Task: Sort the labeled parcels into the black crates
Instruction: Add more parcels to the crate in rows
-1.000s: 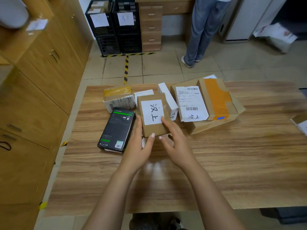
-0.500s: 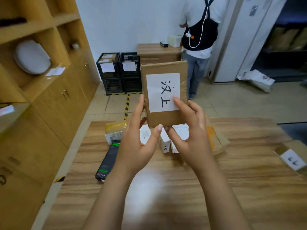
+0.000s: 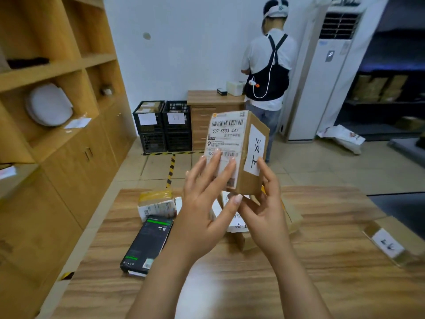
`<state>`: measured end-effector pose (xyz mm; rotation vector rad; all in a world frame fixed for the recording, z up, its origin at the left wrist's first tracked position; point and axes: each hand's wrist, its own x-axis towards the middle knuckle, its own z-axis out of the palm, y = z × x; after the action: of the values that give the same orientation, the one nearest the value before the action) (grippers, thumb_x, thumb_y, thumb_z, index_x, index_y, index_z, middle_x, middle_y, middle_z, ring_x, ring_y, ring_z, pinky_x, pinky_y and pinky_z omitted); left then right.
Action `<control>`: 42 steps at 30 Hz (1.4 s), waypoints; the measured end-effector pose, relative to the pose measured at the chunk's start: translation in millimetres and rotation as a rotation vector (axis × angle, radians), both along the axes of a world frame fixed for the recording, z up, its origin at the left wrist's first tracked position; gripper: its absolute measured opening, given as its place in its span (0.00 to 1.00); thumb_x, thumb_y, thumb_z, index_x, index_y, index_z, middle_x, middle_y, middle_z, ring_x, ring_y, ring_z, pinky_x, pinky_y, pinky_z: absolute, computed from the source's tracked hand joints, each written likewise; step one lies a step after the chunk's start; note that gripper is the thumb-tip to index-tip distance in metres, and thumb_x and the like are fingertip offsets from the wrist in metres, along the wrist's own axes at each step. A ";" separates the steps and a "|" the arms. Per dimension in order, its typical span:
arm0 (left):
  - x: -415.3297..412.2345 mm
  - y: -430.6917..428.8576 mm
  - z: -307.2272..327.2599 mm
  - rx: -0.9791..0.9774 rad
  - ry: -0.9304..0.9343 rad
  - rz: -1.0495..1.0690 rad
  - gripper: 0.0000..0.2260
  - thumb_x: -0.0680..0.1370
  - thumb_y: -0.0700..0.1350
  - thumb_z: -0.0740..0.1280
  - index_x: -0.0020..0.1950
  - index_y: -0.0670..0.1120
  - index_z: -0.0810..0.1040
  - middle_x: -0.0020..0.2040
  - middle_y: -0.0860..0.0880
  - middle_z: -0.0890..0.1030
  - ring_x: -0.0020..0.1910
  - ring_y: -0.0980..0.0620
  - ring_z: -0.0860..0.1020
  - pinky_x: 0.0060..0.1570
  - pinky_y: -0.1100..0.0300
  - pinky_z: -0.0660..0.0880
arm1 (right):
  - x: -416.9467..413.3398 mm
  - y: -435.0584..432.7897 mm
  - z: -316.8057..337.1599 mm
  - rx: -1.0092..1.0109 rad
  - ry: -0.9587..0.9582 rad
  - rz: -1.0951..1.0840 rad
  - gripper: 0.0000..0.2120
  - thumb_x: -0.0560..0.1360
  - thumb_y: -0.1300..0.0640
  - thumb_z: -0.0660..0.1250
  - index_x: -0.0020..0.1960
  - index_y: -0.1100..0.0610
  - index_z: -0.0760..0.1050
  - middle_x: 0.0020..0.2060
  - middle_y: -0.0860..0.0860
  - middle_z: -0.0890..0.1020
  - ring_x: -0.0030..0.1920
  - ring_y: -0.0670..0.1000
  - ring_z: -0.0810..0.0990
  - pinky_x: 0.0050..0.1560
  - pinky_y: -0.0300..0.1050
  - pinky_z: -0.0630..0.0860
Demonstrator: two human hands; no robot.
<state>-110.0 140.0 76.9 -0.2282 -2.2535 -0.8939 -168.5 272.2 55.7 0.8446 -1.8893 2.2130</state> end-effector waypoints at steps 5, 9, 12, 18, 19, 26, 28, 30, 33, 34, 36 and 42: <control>2.7 8.8 -2.1 0.058 0.021 -0.039 0.24 0.79 0.53 0.64 0.75 0.54 0.66 0.78 0.56 0.60 0.78 0.53 0.53 0.75 0.58 0.56 | 0.9 14.6 -1.8 0.075 0.036 -0.052 0.33 0.72 0.54 0.73 0.70 0.34 0.64 0.74 0.44 0.65 0.71 0.52 0.70 0.63 0.57 0.75; 7.9 16.6 -3.9 0.140 0.062 -0.088 0.19 0.79 0.49 0.67 0.70 0.52 0.72 0.78 0.53 0.59 0.77 0.56 0.56 0.72 0.65 0.60 | 3.6 30.3 3.9 0.251 0.168 -0.187 0.30 0.73 0.49 0.72 0.70 0.36 0.64 0.76 0.36 0.57 0.75 0.44 0.61 0.69 0.56 0.70; 11.3 24.2 -7.4 0.234 0.081 -0.138 0.17 0.79 0.42 0.67 0.67 0.50 0.75 0.79 0.49 0.54 0.76 0.60 0.57 0.68 0.68 0.63 | 9.8 40.8 6.4 0.314 0.169 -0.206 0.31 0.73 0.49 0.71 0.72 0.40 0.62 0.73 0.39 0.65 0.73 0.39 0.62 0.71 0.51 0.67; 8.9 35.2 -18.8 0.182 0.070 -0.177 0.15 0.78 0.40 0.67 0.64 0.51 0.77 0.78 0.49 0.59 0.74 0.59 0.62 0.67 0.66 0.65 | 19.4 56.4 3.2 0.325 0.158 -0.209 0.39 0.75 0.59 0.72 0.75 0.37 0.55 0.68 0.39 0.72 0.66 0.44 0.74 0.63 0.46 0.74; 7.4 35.3 -18.7 0.171 0.077 -0.185 0.15 0.78 0.40 0.67 0.65 0.52 0.77 0.78 0.50 0.60 0.73 0.61 0.63 0.67 0.66 0.66 | 19.9 58.8 1.7 0.368 0.182 -0.245 0.40 0.75 0.58 0.72 0.75 0.35 0.54 0.69 0.39 0.71 0.66 0.45 0.74 0.64 0.48 0.74; -23.6 26.4 -9.5 0.152 0.136 -0.393 0.19 0.77 0.38 0.69 0.67 0.46 0.75 0.78 0.47 0.61 0.74 0.54 0.65 0.67 0.61 0.69 | 25.2 54.3 9.3 0.444 0.181 -0.477 0.35 0.75 0.56 0.72 0.74 0.36 0.59 0.66 0.42 0.75 0.63 0.42 0.76 0.61 0.47 0.76; -31.8 20.6 -8.1 0.139 0.152 -0.439 0.18 0.77 0.39 0.69 0.66 0.47 0.76 0.77 0.46 0.62 0.73 0.54 0.66 0.66 0.63 0.69 | 29.8 48.4 11.7 0.439 0.177 -0.543 0.36 0.74 0.58 0.72 0.74 0.37 0.60 0.66 0.40 0.74 0.64 0.41 0.76 0.62 0.44 0.75; -39.1 14.1 -9.3 0.128 0.165 -0.503 0.16 0.78 0.40 0.69 0.66 0.47 0.76 0.76 0.44 0.63 0.73 0.53 0.66 0.67 0.63 0.68 | 36.3 41.9 12.7 0.447 0.169 -0.625 0.36 0.74 0.59 0.73 0.73 0.38 0.61 0.66 0.38 0.74 0.63 0.39 0.75 0.62 0.38 0.74; -48.6 6.8 -14.0 0.139 0.162 -0.634 0.16 0.77 0.41 0.68 0.64 0.47 0.77 0.75 0.42 0.64 0.73 0.52 0.66 0.68 0.60 0.68 | 49.9 34.6 10.8 0.473 0.131 -0.728 0.35 0.73 0.61 0.73 0.74 0.42 0.63 0.66 0.38 0.73 0.62 0.37 0.75 0.62 0.38 0.74; -50.5 6.2 -16.2 0.146 0.149 -0.683 0.16 0.77 0.40 0.69 0.64 0.48 0.77 0.75 0.43 0.64 0.73 0.50 0.66 0.68 0.59 0.68 | 55.2 33.2 9.0 0.490 0.116 -0.761 0.35 0.73 0.61 0.74 0.74 0.43 0.63 0.66 0.38 0.73 0.63 0.39 0.75 0.63 0.41 0.74; -52.0 7.8 -22.3 0.164 0.115 -0.779 0.19 0.75 0.37 0.71 0.64 0.49 0.76 0.74 0.45 0.64 0.73 0.49 0.66 0.69 0.58 0.68 | 67.6 32.7 3.6 0.531 0.084 -0.843 0.35 0.73 0.60 0.74 0.74 0.42 0.62 0.68 0.39 0.72 0.65 0.41 0.74 0.64 0.47 0.74; -33.6 41.6 -45.7 0.139 0.086 -1.050 0.20 0.72 0.31 0.72 0.62 0.46 0.78 0.71 0.40 0.68 0.72 0.47 0.68 0.68 0.59 0.68 | 132.4 42.8 -16.9 0.592 -0.017 -1.138 0.35 0.74 0.61 0.73 0.75 0.45 0.62 0.76 0.45 0.63 0.74 0.44 0.63 0.67 0.48 0.72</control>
<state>-143.7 181.6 31.3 -1.4275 -1.8996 -1.4909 -36.1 315.0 38.9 -0.2534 -2.1973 0.9969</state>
